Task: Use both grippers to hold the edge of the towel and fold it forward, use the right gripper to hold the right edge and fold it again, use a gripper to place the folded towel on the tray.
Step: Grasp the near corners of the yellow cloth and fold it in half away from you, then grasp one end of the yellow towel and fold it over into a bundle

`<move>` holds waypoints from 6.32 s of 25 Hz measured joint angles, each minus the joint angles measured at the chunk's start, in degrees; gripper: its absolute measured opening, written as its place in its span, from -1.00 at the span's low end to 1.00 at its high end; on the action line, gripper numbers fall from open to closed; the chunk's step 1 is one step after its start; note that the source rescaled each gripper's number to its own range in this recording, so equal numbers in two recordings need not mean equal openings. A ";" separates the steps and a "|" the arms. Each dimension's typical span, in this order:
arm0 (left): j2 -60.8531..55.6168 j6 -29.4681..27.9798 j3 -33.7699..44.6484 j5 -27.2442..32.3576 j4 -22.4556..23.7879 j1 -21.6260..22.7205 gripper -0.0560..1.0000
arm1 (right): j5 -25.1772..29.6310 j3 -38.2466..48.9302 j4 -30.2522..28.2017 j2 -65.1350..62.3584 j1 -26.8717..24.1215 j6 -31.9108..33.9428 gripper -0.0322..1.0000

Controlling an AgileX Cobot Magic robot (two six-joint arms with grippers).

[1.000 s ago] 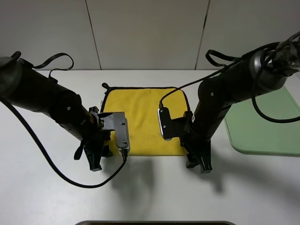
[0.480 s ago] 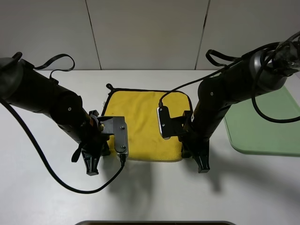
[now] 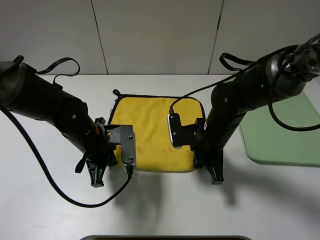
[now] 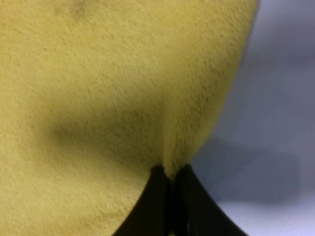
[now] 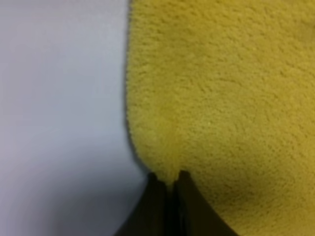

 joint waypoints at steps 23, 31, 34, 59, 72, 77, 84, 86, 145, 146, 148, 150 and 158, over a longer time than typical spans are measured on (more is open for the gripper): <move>-7.42 0.25 3.23 15.36 2.91 0.31 -0.89 | 4.51 0.05 1.66 -10.35 0.45 0.00 -0.94; -11.24 0.44 3.28 18.78 3.82 0.31 -0.89 | 6.96 0.05 2.91 -12.85 0.85 0.23 -0.94; -12.91 0.45 3.30 19.83 4.24 0.31 -0.89 | 7.25 0.05 2.72 -13.79 2.84 0.38 -0.94; -30.32 0.62 3.48 25.67 4.57 0.48 -0.89 | 15.12 0.05 -3.43 -24.27 9.29 15.33 -0.94; -34.02 0.62 2.75 27.08 4.56 0.48 -0.89 | 18.77 0.05 -3.87 -26.89 12.06 18.67 -0.94; -34.02 0.62 -1.17 27.30 4.93 0.48 -0.89 | 19.23 0.05 -4.84 -26.89 12.12 19.36 -0.94; -33.85 0.62 -4.22 25.88 8.58 0.48 -0.89 | 18.67 0.05 -8.25 -26.89 12.12 20.71 -0.94; -33.29 0.62 -4.22 25.41 9.62 0.48 -0.89 | 17.74 0.05 -9.84 -26.89 12.12 21.14 -0.94; -10.86 0.62 -2.88 -5.85 13.92 7.16 0.64 | -0.50 -3.05 -33.65 -10.41 5.35 42.40 0.96; -10.74 0.62 -2.43 -6.16 13.92 7.16 0.74 | -0.56 -3.05 -34.39 -10.41 5.35 43.27 0.98; -10.68 0.62 -1.90 -6.63 13.97 7.16 0.86 | -0.56 -3.05 -34.97 -10.41 5.35 43.83 1.00; -10.68 0.62 -1.90 -7.15 13.97 7.16 0.91 | -0.58 -3.05 -35.16 -10.41 5.35 44.10 1.00; -10.68 0.62 -1.90 -7.47 13.97 7.16 0.93 | -0.63 -3.05 -35.35 -10.41 5.35 44.35 1.00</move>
